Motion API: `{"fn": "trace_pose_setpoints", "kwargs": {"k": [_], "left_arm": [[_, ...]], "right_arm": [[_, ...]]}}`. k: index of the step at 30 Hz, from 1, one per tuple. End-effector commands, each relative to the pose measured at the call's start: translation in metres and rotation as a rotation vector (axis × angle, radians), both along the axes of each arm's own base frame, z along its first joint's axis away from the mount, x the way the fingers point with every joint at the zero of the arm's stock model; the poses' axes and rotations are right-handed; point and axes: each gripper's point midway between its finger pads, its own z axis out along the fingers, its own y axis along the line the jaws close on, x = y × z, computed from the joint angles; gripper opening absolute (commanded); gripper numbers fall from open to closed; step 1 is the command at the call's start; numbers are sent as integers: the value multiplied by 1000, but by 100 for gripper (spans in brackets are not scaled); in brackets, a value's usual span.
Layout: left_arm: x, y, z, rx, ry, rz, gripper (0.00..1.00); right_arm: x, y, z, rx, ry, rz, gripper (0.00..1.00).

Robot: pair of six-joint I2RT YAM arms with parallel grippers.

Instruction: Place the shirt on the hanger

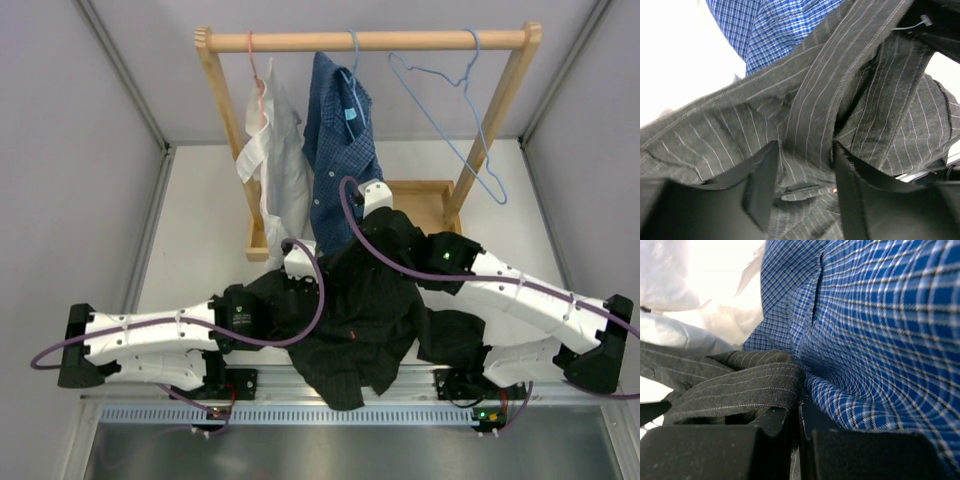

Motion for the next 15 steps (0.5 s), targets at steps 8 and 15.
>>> {"fn": "trace_pose_setpoints", "kwargs": {"k": [8,15], "left_arm": [[2,-16,-10,-79,52,118,39],[6,-8,-27,10,55,183,41]], "right_arm": [[18,9,20,69,-33,-65,0],[13,11,25,110,-36,-41,0]]}}
